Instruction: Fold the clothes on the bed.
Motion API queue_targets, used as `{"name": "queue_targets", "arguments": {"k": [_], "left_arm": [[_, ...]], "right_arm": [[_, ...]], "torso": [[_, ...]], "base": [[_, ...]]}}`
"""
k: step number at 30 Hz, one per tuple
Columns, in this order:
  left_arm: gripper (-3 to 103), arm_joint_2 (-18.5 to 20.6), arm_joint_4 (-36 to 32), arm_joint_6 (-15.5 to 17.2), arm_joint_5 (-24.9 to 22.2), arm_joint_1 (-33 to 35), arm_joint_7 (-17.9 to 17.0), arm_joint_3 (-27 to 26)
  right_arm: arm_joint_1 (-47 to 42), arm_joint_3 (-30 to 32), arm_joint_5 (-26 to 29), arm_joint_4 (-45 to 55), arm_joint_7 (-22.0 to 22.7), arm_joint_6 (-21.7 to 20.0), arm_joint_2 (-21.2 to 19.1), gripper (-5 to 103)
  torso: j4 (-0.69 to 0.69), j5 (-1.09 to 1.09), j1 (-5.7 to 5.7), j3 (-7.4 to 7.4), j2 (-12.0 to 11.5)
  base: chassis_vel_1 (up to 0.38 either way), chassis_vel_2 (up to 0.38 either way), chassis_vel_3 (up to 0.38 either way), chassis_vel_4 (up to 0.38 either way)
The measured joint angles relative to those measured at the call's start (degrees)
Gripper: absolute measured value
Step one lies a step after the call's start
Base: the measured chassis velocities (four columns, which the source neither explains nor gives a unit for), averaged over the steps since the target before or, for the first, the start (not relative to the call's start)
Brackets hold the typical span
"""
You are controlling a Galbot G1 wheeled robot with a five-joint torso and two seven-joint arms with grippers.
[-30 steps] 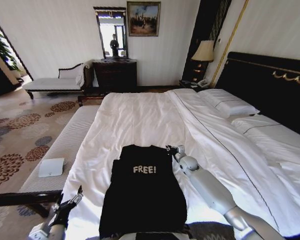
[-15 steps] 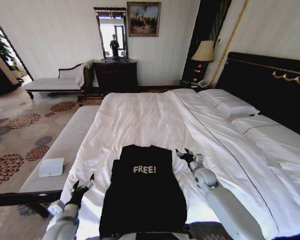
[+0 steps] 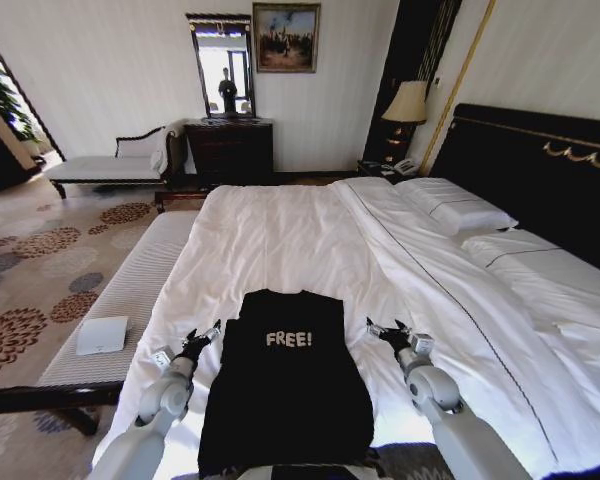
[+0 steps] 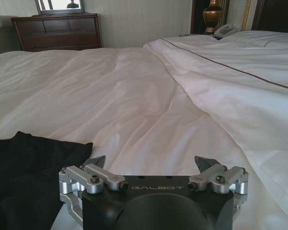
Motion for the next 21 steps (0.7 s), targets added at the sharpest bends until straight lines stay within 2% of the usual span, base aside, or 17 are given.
{"name": "queue_targets", "arguments": {"k": [16, 19, 21], "left_arm": [[93, -1.94, 4.89, 1.01, 1.54, -5.67, 2.28, 6.02], [87, -2.49, 6.83, 1.06, 2.58, -6.43, 2.28, 6.57], [78, -2.82, 7.98, 1.06, 3.11, -6.76, 2.29, 6.67]], "right_arm": [[-0.97, 1.49, 0.65, 0.24, 0.13, -0.49, -0.91, 100], [-1.22, 1.75, 0.98, 0.42, 0.11, -0.58, -1.39, 100], [-1.41, 2.14, 1.32, 0.53, 0.08, -0.60, -1.84, 100]], "torso": [[-0.02, -0.01, 0.00, 0.00, 0.00], [-0.02, 0.00, 0.00, 0.00, 0.00], [-0.01, -0.01, 0.00, 0.00, 0.00]], "base": [[0.000, 0.000, 0.000, 0.000], [0.000, 0.000, 0.000, 0.000], [0.000, 0.000, 0.000, 0.000]]}}
